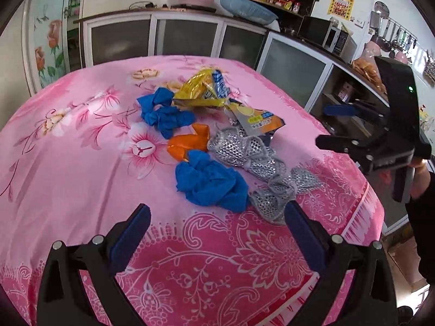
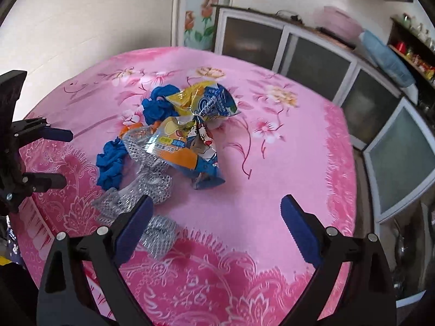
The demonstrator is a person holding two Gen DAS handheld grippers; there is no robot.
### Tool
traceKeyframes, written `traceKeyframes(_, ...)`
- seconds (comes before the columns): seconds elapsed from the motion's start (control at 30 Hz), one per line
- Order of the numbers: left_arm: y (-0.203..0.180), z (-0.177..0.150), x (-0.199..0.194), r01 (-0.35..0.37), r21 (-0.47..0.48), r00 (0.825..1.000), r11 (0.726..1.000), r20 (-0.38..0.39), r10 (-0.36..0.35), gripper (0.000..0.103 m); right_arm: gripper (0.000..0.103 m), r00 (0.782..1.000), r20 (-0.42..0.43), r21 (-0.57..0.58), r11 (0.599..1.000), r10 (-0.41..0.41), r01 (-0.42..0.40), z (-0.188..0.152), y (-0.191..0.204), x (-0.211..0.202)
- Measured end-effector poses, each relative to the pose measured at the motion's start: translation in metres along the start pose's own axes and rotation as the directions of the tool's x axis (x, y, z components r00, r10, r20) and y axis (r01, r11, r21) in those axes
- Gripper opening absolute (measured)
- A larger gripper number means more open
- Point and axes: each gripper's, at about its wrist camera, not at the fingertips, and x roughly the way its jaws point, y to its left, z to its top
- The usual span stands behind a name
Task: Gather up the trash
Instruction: 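Grasp a blue glove with the left tool while the right tool grasps the yellow-blue snack wrapper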
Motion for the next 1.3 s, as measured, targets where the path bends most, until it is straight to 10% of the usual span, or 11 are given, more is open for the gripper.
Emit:
traceKeyframes(0.83,0.015,0.034,0.077,0.018,-0.162,0.983,0.987,-0.18,-0.047,0.093,0.068,0.993,-0.091,-0.082,0.993,0.071,-0.079,0.042,0.01,0.07)
traceKeyframes(1.0,0.017,0.036,0.079,-0.014,-0.153,0.984,0.988,-0.175,-0.013,0.059,0.036,0.989,-0.123,-0.092,0.991,0.082,-0.094,0.043,0.014,0.077)
traceKeyframes(1.3,0.017,0.034,0.08,-0.022,-0.125,0.984,0.992,-0.177,0.0,0.011,0.023,0.99,-0.091,-0.031,0.993,0.107,-0.11,0.043,0.012,0.073)
